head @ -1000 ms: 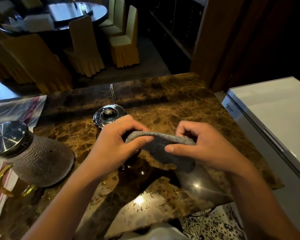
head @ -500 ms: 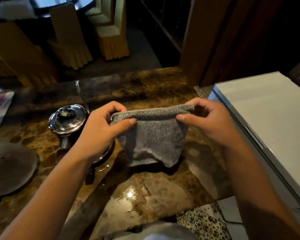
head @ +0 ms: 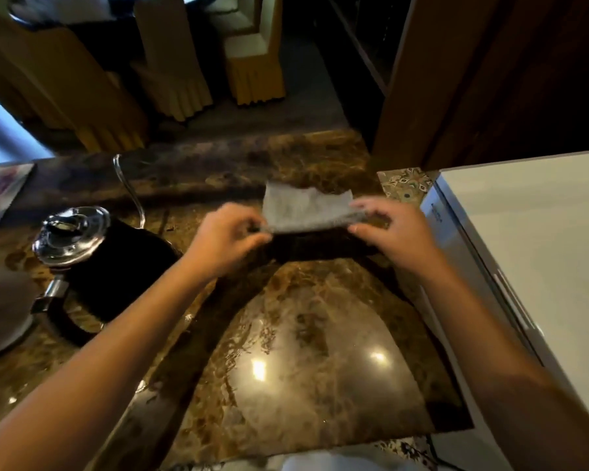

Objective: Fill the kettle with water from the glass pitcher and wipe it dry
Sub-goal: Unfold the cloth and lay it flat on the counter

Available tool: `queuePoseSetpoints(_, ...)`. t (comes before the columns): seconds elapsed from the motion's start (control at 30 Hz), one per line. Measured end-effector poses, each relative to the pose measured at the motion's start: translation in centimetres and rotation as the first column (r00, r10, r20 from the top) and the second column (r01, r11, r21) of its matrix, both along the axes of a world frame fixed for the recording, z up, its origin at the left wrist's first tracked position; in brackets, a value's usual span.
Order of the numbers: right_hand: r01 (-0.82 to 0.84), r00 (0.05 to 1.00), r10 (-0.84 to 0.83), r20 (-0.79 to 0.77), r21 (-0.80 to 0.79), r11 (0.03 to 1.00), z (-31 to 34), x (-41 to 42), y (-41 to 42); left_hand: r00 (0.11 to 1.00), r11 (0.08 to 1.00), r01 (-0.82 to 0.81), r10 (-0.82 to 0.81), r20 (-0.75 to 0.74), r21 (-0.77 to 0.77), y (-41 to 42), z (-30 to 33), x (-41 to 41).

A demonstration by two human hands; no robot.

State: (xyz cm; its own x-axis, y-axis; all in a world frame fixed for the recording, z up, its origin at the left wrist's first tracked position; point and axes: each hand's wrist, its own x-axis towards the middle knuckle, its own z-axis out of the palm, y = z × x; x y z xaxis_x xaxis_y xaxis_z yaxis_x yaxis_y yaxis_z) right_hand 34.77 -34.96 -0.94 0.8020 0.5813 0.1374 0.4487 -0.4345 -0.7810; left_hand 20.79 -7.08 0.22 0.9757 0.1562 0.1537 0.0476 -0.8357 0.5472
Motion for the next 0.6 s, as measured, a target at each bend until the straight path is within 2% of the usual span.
queuePoseSetpoints(0.07, -0.075, 0.99, 0.057, -0.132, -0.132, 0.988, -1.1, -1.0, -2.4, 0.982, 0.995, 0.074, -0.083, -0.169, -0.06, -1.0, -0.8, -1.8)
queuePoseSetpoints(0.13, -0.205, 0.947, 0.153, -0.283, -0.166, 0.965, -0.2, -2.9, -5.1, 0.949, 0.97, 0.149, -0.195, -0.247, -0.193, -2.0, 0.4, -4.0)
queuePoseSetpoints(0.2, -0.266, 0.911, 0.233, -0.34, -0.053, 0.962, 2.1, -4.4, -6.8, 0.944, 0.91, 0.159, -0.254, -0.212, -0.384, -2.9, 2.6, -5.1)
queuePoseSetpoints(0.27, -0.204, 0.911, 0.217, -0.352, 0.074, 0.976, 3.4, -4.3, -6.8, 0.949, 0.858, 0.142, -0.259, -0.178, -0.493, -3.3, 3.8, -4.4)
queuePoseSetpoints(0.33, -0.08, 0.923, 0.125, -0.365, 0.135, 0.988, 3.3, -2.9, -5.6, 0.955, 0.866, 0.137, -0.245, -0.17, -0.481, -3.3, 3.7, -2.5)
queuePoseSetpoints(0.37, -0.037, 0.923, 0.078, -0.376, 0.116, 0.993, 2.5, -1.9, -4.6, 0.961, 0.884, 0.111, -0.213, -0.179, -0.454, -3.0, 3.0, -1.4)
queuePoseSetpoints(0.5, 0.003, 0.954, -0.039, -0.296, -0.121, 0.993, -2.6, 2.3, -0.7, 0.975, 0.963, -0.024, -0.037, -0.221, -0.27, -1.9, -1.7, 3.0)
queuePoseSetpoints(0.6, 0.066, 0.969, -0.101, -0.225, -0.156, 0.985, -4.1, 3.8, 1.9, 0.964, 0.988, -0.078, 0.04, -0.264, -0.135, -1.6, -3.5, 5.4)
